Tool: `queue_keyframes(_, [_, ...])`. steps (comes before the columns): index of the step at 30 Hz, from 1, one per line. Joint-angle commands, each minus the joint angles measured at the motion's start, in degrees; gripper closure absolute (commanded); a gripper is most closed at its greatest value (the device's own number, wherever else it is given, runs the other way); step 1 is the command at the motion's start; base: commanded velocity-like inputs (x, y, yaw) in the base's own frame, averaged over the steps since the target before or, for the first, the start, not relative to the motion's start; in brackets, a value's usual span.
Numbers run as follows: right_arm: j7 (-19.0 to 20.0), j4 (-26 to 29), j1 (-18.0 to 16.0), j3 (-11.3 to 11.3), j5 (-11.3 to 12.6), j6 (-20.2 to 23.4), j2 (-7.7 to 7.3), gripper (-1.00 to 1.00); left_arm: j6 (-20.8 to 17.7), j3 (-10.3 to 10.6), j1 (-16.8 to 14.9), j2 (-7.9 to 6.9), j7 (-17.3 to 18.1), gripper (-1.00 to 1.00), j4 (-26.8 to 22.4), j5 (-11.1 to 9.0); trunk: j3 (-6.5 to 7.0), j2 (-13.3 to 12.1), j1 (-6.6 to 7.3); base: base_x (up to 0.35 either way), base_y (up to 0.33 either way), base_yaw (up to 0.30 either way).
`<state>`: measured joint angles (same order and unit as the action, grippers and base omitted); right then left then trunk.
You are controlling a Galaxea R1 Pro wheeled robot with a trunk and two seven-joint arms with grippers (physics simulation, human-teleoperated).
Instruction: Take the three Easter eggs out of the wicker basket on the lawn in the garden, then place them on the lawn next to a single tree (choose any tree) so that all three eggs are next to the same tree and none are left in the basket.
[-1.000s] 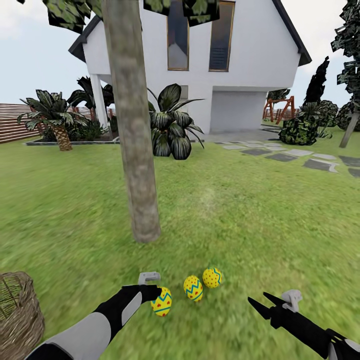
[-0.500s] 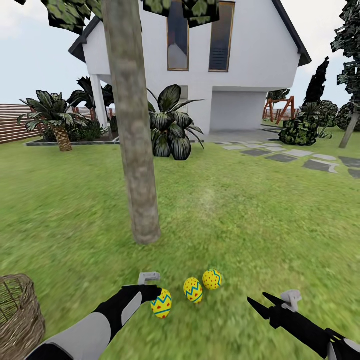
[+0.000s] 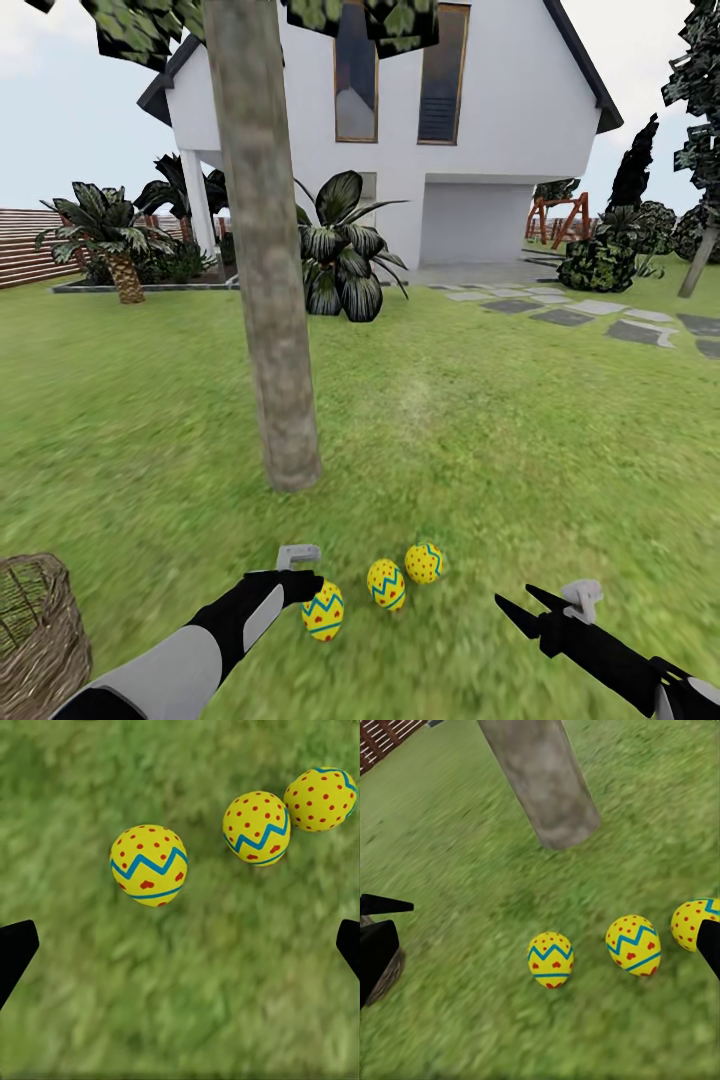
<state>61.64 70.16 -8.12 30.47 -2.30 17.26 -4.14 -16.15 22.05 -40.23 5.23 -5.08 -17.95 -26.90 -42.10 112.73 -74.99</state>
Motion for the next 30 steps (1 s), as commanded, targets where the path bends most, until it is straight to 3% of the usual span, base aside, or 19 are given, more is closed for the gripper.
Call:
queue_keyframes(1, [0.3,0.1,-0.1,0.1,-0.2,0.4,0.04,-1.00,-0.2,0.5,0.0,-0.04,-0.5,-1.00,-0.1,-0.6,0.13,-0.4,0.23,0.000,0.000,0.000])
queue_keyframes(30, [0.2,0.1,-0.1,-0.1,-0.3,0.4,0.15,-1.00,-0.2,0.5,0.0,-0.04,-0.5,-1.00,-0.1,-0.5,5.33,-12.0,6.60,0.000,0.000,0.000])
